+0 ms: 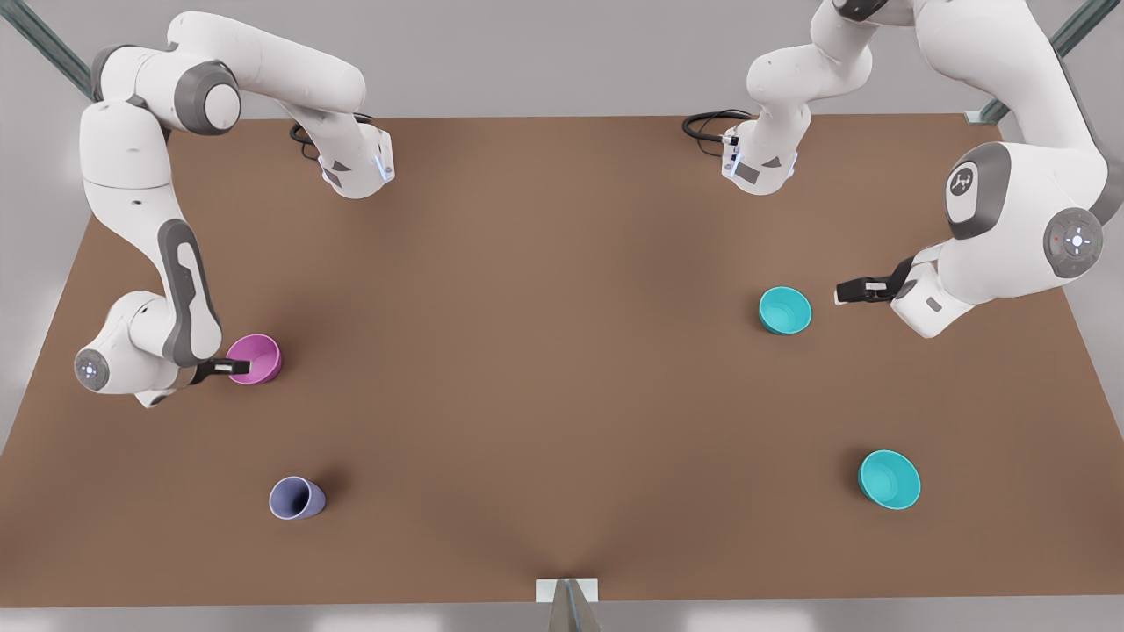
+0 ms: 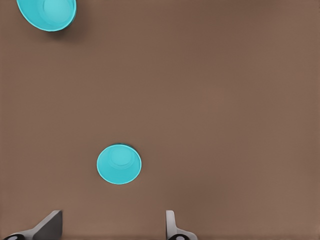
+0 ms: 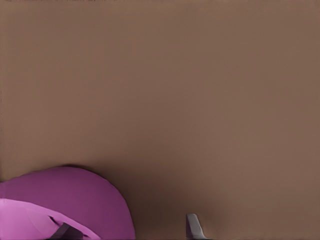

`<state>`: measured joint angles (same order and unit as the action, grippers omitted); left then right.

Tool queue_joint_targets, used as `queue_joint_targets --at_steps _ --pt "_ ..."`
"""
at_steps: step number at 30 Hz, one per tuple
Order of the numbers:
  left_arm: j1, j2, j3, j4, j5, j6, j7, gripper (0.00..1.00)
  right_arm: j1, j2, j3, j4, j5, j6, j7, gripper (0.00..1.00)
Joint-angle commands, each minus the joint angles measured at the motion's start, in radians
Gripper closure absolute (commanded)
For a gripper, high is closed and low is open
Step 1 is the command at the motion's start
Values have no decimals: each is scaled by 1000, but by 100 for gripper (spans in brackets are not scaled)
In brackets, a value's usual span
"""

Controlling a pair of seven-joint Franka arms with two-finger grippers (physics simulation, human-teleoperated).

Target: Stack the blue bowl on the pink bowl

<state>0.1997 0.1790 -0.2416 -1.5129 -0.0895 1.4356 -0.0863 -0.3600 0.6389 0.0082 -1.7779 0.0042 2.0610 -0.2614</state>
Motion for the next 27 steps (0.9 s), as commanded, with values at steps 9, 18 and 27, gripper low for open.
queue_joint_targets --at_steps 9,18,27 --pt "1 -1 -1 0 1 -1 -3 0 10 -10 24 78 71 -223 -56 79" --pt "1 0 -1 0 1 -1 -3 0 427 -174 142 32 524 -173 315 79" --pt "26 13 1 -29 -3 3 -4 0 725 312 128 609 396 41 538 79"
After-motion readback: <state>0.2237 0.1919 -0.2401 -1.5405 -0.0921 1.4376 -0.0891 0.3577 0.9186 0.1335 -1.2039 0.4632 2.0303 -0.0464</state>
